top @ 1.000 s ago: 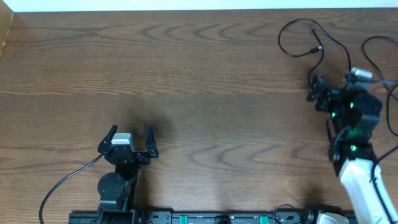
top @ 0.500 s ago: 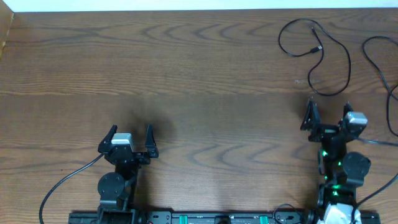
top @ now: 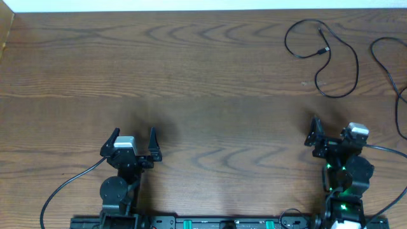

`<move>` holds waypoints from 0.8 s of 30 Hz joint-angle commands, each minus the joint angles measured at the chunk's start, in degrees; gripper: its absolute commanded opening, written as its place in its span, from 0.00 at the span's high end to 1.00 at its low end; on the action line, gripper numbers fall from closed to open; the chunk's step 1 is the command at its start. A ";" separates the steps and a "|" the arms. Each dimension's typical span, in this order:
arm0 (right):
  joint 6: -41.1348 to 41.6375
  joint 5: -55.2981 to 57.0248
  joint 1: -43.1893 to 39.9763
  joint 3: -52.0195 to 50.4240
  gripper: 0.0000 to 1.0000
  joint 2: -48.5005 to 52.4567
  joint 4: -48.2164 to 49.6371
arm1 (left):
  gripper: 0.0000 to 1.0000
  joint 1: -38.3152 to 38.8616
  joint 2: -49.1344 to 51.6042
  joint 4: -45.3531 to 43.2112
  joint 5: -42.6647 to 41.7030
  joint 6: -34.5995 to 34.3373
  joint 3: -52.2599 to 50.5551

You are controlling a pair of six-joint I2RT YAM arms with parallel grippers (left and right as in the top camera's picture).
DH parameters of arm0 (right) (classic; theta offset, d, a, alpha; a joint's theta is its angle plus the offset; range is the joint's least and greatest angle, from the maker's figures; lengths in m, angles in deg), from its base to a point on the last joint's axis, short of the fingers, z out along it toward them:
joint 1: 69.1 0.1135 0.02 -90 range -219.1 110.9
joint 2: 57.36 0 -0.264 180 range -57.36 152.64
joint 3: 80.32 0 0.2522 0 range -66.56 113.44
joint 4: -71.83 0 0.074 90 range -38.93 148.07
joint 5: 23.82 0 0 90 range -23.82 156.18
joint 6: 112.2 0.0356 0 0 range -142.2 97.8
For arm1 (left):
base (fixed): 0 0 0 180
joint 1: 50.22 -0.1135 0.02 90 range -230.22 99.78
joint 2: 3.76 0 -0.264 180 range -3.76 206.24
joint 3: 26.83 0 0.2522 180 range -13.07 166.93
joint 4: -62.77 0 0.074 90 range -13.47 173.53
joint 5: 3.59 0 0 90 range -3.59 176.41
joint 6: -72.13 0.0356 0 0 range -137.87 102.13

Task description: Untangle cables

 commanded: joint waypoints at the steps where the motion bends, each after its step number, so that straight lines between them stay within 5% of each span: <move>1: -0.04 1.99 -0.09 -0.07 0.01 -9.16 -7.61 | 0.02 -0.02 -0.35 2.40 1.77 -0.87 -0.94; 8: -2.62 2.14 -0.04 -0.07 0.01 -30.86 -20.61 | 0.02 -0.02 -0.35 2.40 1.77 -0.87 -0.94; 24: -3.69 3.10 -0.09 -0.07 0.01 -31.43 -20.63 | 0.02 -0.02 -0.35 2.40 1.77 -0.87 -0.94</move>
